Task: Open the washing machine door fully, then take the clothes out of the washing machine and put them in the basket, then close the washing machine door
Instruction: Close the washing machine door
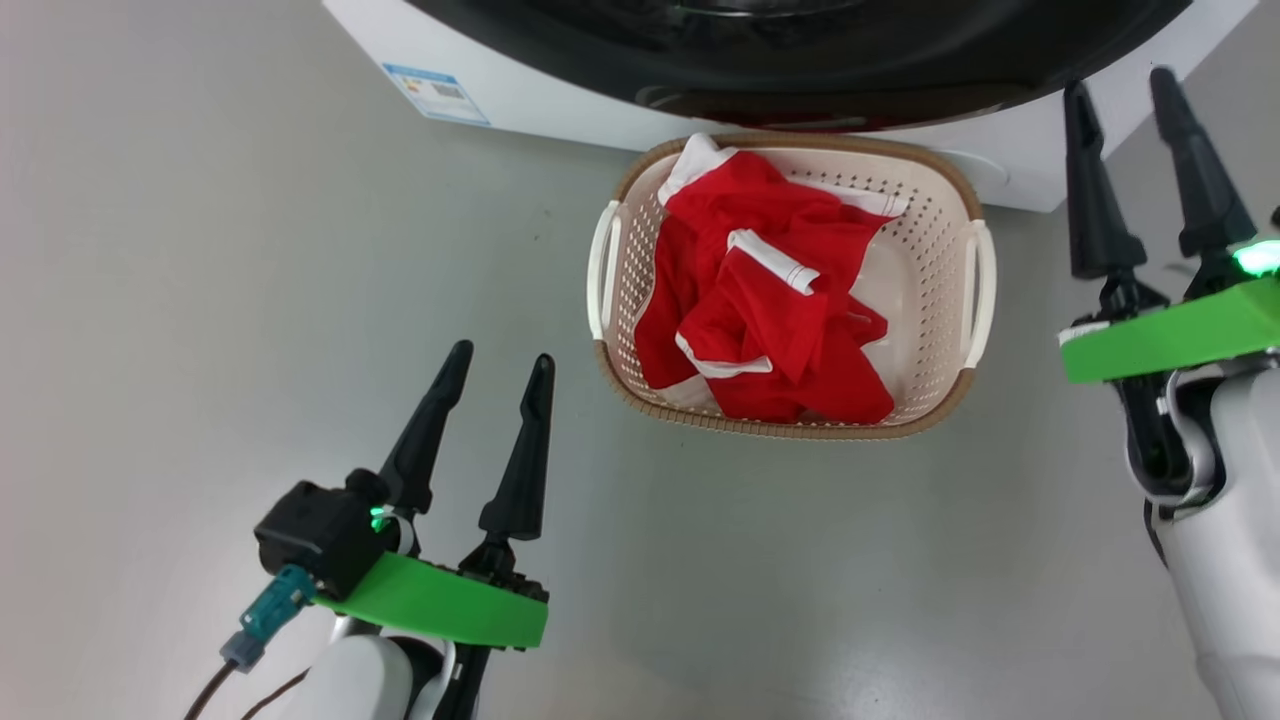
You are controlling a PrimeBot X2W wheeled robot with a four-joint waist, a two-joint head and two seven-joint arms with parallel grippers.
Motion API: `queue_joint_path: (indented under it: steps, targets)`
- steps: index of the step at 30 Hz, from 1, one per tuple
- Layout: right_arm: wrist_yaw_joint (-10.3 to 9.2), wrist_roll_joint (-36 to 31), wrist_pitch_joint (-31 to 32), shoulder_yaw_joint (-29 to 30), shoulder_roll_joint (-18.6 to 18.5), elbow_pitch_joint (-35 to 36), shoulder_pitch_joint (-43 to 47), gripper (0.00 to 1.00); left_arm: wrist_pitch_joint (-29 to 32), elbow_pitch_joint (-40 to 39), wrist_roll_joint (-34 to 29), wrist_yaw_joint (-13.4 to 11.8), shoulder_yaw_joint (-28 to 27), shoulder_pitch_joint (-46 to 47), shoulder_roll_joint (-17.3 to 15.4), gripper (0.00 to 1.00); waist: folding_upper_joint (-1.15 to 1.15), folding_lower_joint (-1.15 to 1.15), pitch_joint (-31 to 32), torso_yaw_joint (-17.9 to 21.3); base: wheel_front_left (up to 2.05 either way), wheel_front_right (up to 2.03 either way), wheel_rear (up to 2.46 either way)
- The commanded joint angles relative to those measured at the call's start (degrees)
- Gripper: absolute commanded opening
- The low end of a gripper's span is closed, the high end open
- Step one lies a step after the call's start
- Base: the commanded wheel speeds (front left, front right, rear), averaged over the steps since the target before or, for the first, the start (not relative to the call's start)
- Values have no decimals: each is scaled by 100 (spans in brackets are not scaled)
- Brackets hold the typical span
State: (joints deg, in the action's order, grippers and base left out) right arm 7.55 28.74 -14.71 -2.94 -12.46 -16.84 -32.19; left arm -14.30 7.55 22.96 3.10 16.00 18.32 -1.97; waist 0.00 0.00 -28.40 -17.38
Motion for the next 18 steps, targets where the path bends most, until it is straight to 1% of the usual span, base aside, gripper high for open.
queue_joint_path:
  steps: [1,12,18]
  targets:
    - [-6,46,-29,-156,53,128,173,100,-70,-98,-46,39,-223,-61,-91,100,0,0,103,88,0,0,0]
    - [-6,95,-29,-466,180,208,1087,100,-70,83,-274,174,-587,-325,-91,100,0,0,600,403,0,0,0]
    - [-6,103,-29,-509,295,264,1503,100,-70,161,-397,245,-819,-466,-91,100,0,0,839,585,0,0,0]
